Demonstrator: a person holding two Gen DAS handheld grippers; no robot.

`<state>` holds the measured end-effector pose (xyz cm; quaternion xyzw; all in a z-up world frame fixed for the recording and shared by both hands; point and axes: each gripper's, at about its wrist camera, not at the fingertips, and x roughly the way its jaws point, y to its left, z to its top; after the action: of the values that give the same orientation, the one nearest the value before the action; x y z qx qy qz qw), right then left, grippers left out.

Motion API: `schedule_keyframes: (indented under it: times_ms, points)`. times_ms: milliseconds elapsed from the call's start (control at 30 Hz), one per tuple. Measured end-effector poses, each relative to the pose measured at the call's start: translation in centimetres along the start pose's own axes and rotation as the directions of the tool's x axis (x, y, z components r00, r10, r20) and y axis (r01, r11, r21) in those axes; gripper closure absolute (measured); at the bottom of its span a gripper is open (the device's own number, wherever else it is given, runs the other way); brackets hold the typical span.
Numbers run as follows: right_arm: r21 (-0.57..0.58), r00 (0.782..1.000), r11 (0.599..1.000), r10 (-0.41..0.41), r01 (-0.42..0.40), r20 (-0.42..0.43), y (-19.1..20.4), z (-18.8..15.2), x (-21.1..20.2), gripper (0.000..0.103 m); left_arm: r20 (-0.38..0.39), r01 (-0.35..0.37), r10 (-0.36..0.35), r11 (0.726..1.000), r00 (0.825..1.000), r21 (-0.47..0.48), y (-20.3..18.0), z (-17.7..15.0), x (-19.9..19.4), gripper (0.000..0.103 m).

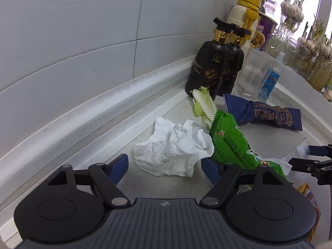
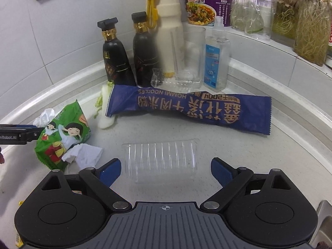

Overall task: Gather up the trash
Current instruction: 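Move both open tools back toward the counter clutter, then grasp the white tissue with the left tool while the right tool grasps the clear plastic tray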

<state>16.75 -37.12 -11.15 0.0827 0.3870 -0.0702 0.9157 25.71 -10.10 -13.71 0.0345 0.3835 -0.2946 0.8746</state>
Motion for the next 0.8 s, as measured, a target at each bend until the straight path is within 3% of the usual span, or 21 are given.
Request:
schedule_keyframes:
  times_ms: [267,433,533,800]
  points:
    - [-0.004,1.000,1.000,0.003,-0.003,0.013,0.2,0.0,0.2,0.012,0.000,-0.017,0.017,1.000,1.000,-0.004,-0.2,0.3,0.5,0.060]
    - [-0.014,1.000,1.000,0.004,-0.004,0.022,0.6,0.0,-0.1,0.029,0.008,-0.028,0.028,1.000,1.000,-0.012,-0.2,0.5,0.1,0.083]
    - [-0.022,0.999,1.000,0.008,-0.007,0.033,0.8,0.0,-0.4,0.031,0.005,-0.030,0.030,0.999,1.000,-0.017,-0.2,0.7,-0.3,0.088]
    - [-0.037,0.998,0.999,0.008,-0.005,0.066,1.2,0.7,-1.6,0.031,0.026,-0.030,0.030,0.999,0.999,-0.021,-0.2,0.7,-2.1,0.091]
